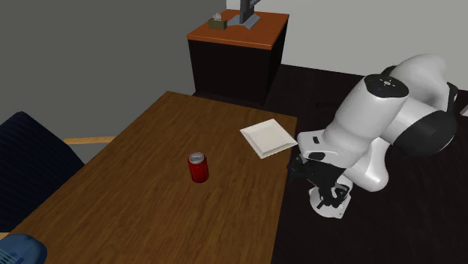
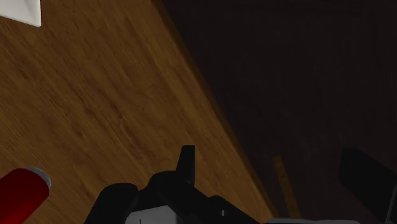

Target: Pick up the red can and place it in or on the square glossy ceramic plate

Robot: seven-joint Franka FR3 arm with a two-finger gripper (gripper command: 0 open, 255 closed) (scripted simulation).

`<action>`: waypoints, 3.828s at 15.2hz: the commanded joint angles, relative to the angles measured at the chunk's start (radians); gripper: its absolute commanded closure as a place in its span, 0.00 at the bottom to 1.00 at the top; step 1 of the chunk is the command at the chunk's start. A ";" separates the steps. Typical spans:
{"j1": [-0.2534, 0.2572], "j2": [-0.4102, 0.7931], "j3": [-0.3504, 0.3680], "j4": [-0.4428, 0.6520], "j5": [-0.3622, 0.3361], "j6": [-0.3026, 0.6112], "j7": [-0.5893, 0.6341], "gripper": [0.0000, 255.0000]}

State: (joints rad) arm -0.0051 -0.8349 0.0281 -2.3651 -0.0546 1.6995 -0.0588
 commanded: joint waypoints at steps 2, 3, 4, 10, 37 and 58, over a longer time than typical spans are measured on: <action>-0.007 0.028 -0.021 0.020 -0.009 0.003 -0.019 0.00; -0.014 0.057 -0.041 0.041 -0.017 0.005 -0.038 0.00; -0.020 0.086 -0.061 0.063 -0.025 0.006 -0.057 0.00; -0.048 0.276 -0.174 0.220 -0.051 0.006 -0.171 0.00; -0.157 0.957 -0.440 0.821 0.100 -0.054 -0.535 0.00; -0.162 0.974 -0.442 0.909 0.107 -0.127 -0.539 1.00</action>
State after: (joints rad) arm -0.1669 0.1380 -0.4138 -1.4692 0.0519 1.5849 -0.5976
